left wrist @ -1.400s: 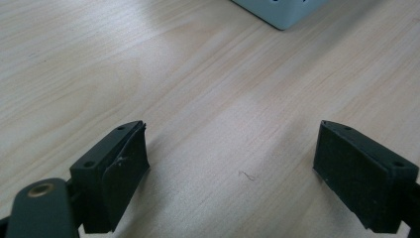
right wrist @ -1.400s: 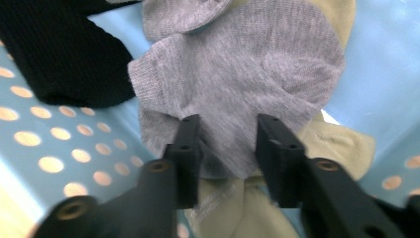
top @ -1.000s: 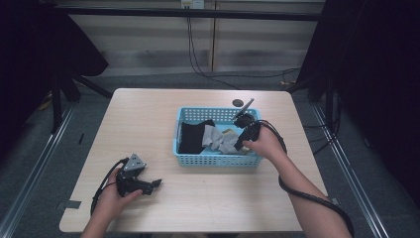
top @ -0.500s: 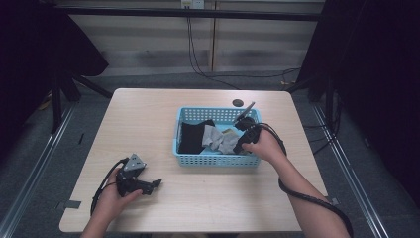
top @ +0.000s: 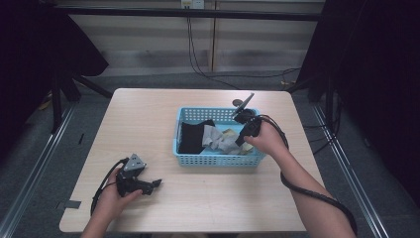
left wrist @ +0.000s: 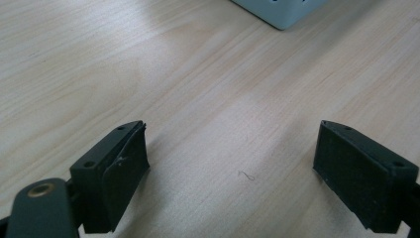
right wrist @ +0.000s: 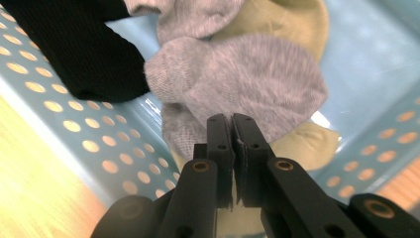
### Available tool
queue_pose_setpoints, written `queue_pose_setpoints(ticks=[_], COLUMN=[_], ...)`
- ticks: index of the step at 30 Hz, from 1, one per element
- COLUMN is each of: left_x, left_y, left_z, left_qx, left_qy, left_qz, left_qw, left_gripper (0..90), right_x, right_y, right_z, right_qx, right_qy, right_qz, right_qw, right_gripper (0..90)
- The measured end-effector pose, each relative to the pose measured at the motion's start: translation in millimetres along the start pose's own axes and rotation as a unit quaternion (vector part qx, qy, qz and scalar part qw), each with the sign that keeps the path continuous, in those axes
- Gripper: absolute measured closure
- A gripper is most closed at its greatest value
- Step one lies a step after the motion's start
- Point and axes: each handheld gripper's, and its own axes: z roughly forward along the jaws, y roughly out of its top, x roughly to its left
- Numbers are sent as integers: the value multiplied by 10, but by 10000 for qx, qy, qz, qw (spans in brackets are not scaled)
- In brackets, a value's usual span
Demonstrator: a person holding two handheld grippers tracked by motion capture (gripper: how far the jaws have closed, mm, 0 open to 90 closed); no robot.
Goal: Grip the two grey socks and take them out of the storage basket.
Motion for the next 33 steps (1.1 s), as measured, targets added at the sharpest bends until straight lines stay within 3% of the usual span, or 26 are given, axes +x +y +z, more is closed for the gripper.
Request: queue_pose_setpoints(ticks=[16, 33], left_x=[-5, -5], left_y=[-1, 0], left_z=[4, 4], left_qx=[-30, -27], left_qy=[1, 1], left_qz=[-38, -36], left_qw=[10000, 10000], left_gripper=[128, 128], right_x=[-35, -89], right_y=[114, 120], right_z=[-425, -669], right_qx=[36, -45], right_qy=[-215, -290], right_qz=[-140, -145], right_qw=[9997, 9995], right_gripper=[868, 868])
